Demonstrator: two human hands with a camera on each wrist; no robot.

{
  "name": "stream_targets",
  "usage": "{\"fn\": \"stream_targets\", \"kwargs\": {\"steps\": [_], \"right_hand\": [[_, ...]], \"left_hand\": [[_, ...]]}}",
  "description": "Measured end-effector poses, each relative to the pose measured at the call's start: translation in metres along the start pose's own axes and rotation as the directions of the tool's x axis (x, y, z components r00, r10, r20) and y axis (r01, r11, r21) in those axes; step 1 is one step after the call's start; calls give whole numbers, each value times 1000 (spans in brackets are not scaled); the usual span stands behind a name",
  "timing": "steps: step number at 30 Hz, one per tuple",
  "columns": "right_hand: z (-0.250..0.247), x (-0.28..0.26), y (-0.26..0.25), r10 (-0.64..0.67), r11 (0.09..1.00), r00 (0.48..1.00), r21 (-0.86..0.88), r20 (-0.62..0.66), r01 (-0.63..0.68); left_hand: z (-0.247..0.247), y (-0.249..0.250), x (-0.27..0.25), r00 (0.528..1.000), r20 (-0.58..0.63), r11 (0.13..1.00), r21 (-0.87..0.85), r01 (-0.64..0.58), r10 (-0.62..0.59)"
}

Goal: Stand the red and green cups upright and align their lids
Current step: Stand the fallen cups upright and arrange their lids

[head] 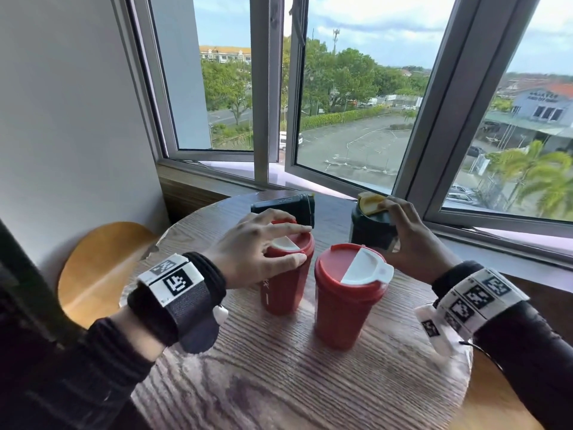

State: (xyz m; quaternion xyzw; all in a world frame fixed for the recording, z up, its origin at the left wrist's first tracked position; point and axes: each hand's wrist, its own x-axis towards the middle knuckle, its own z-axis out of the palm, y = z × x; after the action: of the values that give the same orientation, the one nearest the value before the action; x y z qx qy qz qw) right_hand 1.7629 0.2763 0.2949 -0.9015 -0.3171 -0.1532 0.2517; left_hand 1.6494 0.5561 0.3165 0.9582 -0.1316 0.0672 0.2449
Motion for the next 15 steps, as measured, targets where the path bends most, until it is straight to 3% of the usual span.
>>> {"fn": "stream_targets", "kwargs": {"steps": [11,15], "right_hand": [[5,-1,-3,11,1000,999,-16,-44,-11],[7,-1,-1,21,999,999,-25,-43,-22]], "left_hand": [[-16,5,1,997,76,998,-54,21,-17],[-33,1,6,994,19,973,-205,106,-105]]}}
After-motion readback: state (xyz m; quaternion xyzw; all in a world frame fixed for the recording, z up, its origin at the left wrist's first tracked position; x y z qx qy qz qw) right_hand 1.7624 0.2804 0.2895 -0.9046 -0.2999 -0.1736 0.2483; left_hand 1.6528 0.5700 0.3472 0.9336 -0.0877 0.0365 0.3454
